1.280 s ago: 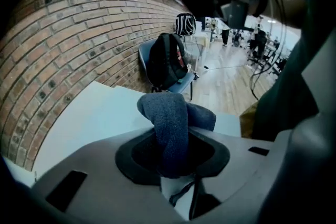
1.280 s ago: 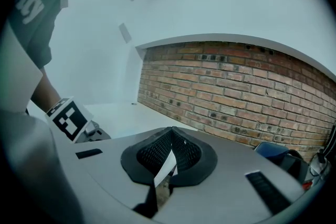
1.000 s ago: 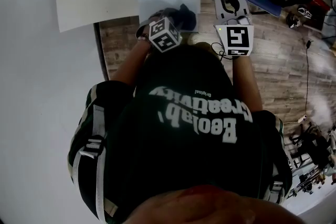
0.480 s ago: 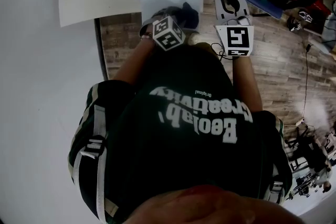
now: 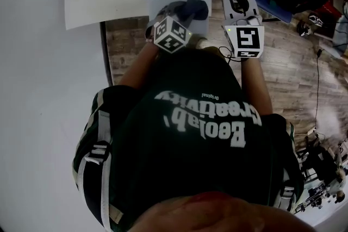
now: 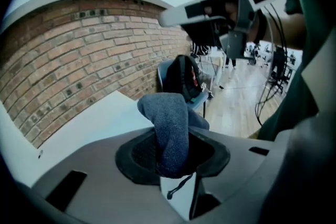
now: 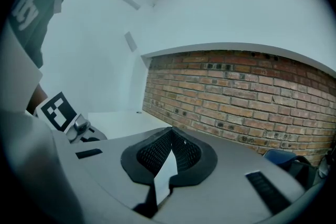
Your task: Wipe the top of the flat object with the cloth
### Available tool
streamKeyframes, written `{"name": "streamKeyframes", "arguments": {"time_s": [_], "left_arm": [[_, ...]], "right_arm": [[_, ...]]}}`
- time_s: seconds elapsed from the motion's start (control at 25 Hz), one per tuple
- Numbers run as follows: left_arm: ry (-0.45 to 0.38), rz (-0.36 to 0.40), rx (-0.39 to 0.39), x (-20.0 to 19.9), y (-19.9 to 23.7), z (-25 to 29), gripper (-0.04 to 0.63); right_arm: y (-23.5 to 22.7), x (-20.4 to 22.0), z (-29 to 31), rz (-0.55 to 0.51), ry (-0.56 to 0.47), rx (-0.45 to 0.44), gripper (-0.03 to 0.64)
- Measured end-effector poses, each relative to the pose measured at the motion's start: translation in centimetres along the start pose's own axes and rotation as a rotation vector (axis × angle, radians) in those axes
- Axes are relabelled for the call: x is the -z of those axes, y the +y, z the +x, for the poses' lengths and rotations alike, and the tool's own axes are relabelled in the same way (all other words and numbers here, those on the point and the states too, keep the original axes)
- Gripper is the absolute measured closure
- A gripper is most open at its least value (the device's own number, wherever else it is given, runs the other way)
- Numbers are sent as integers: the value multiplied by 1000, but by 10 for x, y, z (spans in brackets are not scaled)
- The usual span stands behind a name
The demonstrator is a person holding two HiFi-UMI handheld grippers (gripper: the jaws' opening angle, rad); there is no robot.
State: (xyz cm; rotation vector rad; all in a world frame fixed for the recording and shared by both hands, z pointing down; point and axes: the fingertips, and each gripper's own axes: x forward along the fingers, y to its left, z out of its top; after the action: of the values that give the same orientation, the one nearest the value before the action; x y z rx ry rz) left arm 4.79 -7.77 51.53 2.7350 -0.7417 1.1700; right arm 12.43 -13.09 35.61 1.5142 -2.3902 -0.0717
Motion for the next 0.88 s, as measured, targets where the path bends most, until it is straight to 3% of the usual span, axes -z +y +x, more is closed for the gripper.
{"name": "streamKeyframes", "arguments": {"time_s": [0.12, 0.32, 0.48, 0.68, 0.88], "left_arm": [[-146, -42, -75, -40, 29, -23, 477], [-370, -51, -258, -99, 71, -80, 472], [-506, -96, -317, -127, 86, -117, 469], [-621, -81, -428, -146, 101, -153, 469], [-642, -84, -510, -146, 112, -170, 469]], "right_arm": [[-3, -13, 2, 28, -33, 5, 621], [-2, -38, 3, 20, -85, 12, 621], [-1, -48, 2, 13, -111, 20, 621], [0, -56, 0, 13, -136, 38, 621], [1, -65, -1, 19, -157, 39, 621]]}}
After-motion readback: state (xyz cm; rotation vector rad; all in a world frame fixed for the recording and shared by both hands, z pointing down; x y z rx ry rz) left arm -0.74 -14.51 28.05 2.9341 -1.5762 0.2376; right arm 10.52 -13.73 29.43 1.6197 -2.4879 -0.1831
